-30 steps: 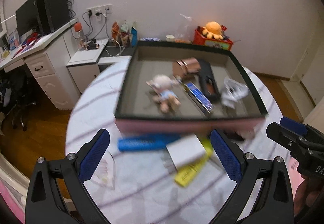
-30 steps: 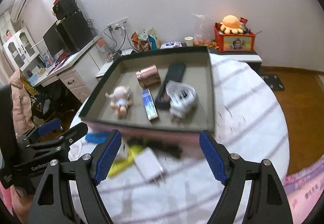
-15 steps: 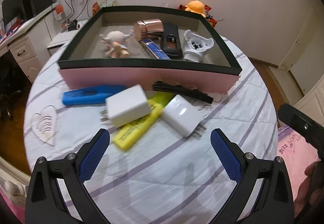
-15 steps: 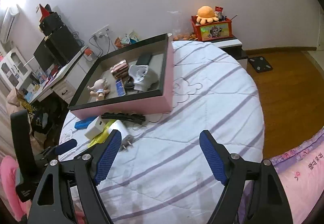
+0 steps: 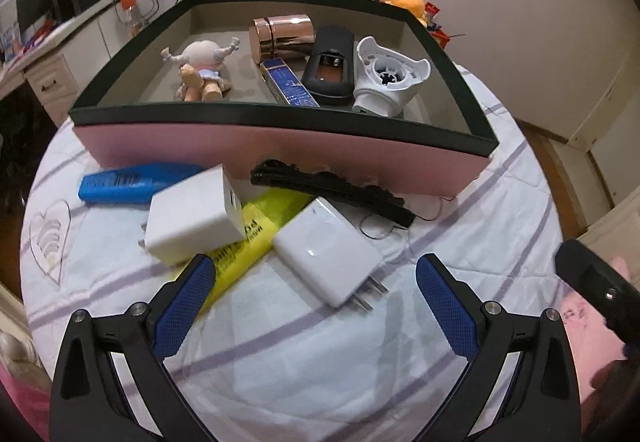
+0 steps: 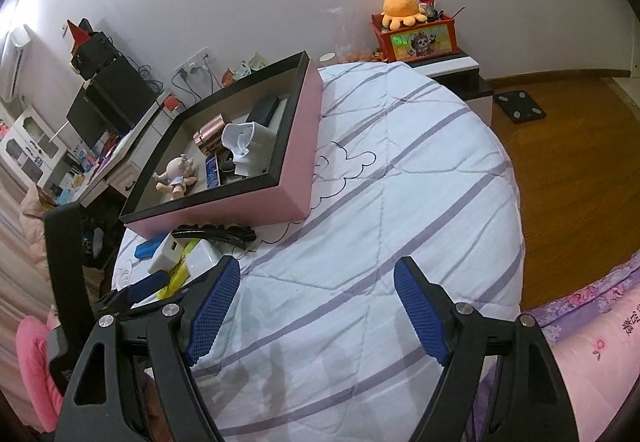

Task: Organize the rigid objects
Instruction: 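Withdraw the right gripper while moving the left gripper toward the white charger, then close the left gripper on the white charger with metal prongs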

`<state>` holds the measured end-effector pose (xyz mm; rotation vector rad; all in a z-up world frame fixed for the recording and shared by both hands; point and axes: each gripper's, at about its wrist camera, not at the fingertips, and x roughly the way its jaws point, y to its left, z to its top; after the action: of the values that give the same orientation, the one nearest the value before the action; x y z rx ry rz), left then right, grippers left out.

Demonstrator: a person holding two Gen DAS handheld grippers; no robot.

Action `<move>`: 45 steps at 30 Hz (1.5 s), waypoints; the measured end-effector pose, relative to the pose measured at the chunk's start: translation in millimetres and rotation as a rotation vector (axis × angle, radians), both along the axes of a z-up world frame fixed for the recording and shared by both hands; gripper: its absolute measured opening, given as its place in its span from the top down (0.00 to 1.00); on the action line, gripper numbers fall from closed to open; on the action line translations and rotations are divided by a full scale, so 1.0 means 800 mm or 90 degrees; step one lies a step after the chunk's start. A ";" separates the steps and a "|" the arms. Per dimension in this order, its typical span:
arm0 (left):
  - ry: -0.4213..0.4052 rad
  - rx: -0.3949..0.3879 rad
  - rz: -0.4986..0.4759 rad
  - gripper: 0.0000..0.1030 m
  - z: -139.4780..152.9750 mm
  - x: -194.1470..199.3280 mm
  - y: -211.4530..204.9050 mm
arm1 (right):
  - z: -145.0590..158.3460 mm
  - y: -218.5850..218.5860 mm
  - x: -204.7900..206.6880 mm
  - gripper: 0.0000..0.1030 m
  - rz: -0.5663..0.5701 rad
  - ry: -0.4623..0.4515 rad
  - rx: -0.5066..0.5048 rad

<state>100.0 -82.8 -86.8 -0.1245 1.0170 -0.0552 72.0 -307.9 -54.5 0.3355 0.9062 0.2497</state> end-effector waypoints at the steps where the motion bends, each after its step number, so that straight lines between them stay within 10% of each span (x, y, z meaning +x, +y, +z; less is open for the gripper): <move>1: 0.002 -0.001 0.002 0.02 0.000 -0.004 0.000 | -0.001 -0.001 0.001 0.22 0.001 0.000 0.002; 16: -0.002 0.059 0.009 0.03 -0.030 0.019 -0.003 | -0.007 -0.006 0.005 0.22 -0.005 0.008 0.011; 26: -0.015 0.048 -0.039 0.47 -0.018 0.006 0.017 | -0.004 0.014 0.009 0.22 0.013 0.011 -0.002; 45: -0.027 0.015 -0.084 0.52 0.007 -0.027 0.031 | 0.003 0.029 0.011 0.22 0.014 0.010 -0.015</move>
<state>78.7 -58.4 -81.5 -0.0348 0.9831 -0.1663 81.1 -284.8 -52.0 0.3055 0.9287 0.2571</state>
